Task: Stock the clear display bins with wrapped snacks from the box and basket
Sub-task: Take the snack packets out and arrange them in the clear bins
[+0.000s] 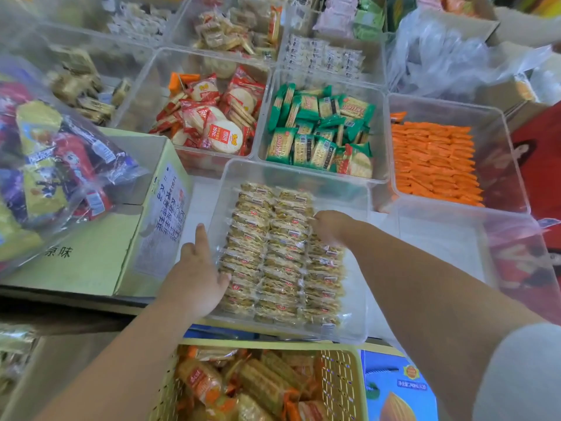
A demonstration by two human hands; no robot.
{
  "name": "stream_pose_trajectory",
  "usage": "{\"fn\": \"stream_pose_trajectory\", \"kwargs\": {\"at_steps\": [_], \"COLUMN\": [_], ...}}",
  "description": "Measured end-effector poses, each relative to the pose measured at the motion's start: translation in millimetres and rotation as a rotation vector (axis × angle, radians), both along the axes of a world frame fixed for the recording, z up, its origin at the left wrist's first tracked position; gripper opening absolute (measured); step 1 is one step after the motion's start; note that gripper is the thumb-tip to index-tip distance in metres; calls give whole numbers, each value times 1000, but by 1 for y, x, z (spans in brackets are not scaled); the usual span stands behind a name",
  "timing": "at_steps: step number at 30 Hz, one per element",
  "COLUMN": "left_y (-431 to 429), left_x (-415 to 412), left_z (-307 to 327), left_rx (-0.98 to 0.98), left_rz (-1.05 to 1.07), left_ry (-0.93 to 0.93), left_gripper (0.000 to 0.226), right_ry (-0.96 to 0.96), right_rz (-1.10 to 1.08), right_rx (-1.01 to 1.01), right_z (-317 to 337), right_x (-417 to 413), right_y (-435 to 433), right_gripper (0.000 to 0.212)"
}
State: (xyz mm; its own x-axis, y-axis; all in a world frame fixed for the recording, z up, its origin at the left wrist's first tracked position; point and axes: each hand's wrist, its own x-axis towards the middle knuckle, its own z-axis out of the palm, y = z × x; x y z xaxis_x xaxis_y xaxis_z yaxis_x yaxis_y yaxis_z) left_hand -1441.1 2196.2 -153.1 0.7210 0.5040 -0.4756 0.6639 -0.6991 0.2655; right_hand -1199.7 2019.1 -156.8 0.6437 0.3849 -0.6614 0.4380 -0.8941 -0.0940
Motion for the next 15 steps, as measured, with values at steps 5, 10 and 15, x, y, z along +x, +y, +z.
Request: {"fn": "stream_pose_trajectory", "kwargs": {"at_steps": [5,10,15], "left_y": [-2,1,4], "left_x": [0,1,3], "left_z": [-1,-2,9], "left_rx": [-7,3,-114], "left_rz": [23,-8,5], "left_ry": [-14,20,20], "left_gripper": [113,115,118], "right_ry": [6,-118,-120], "right_rz": [-151,-162,-201], "right_rx": [100,203,411], "right_z": [-1,16,57], "right_x": [-3,-45,-132], "right_y": [-3,-22,-58], "right_gripper": [41,52,61]}}
